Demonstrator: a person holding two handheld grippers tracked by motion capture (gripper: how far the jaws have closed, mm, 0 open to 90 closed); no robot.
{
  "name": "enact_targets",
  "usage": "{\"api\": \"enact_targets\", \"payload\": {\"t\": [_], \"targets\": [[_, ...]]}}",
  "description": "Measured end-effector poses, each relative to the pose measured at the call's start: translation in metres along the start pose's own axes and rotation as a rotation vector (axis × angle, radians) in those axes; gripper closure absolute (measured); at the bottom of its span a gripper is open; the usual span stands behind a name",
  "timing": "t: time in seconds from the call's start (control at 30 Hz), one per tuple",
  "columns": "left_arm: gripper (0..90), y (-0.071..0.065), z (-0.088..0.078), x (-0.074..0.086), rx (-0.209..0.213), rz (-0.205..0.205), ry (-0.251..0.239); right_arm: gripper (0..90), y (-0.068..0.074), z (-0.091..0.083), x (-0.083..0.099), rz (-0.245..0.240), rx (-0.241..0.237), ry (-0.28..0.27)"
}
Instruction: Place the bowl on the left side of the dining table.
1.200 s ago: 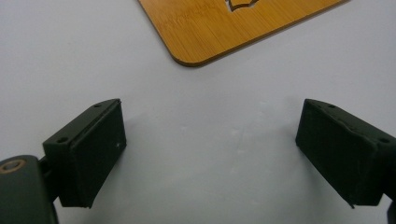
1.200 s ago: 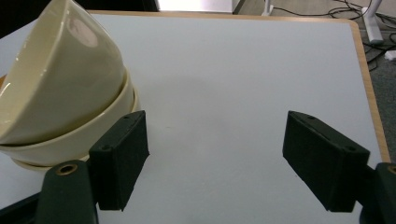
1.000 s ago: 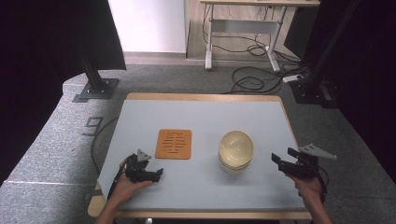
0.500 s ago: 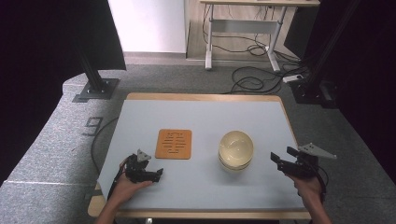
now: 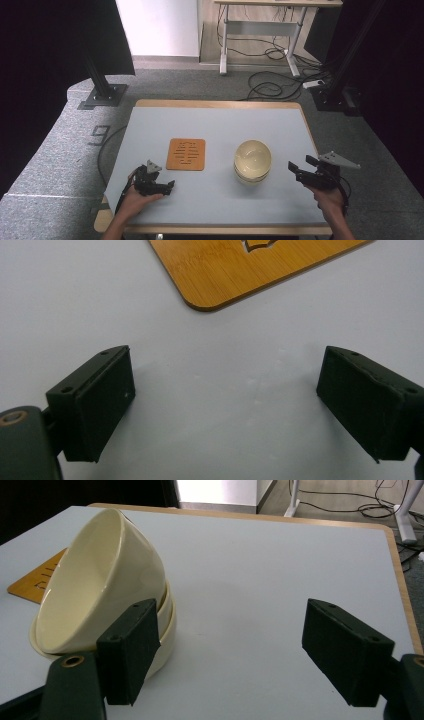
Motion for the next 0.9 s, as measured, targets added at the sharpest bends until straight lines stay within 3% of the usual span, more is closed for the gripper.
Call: {"api": "enact_targets", "payload": {"t": [0.9], "targets": [[8.5,0.0,0.0,0.0,-0.002,0.001,-0.001,23.1,0.02,0.011,-0.005,-0.03,-0.03,0.017]]}}
Point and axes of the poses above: each handheld gripper's, and its own axes: z roughly forward along the jaws, x roughly out of its underside, y roughly to its left, the point moved 7 cm from there along z, roughly forward along the jaws, and after that the axes turned 10 degrees about -y, right-handed, at the moved point
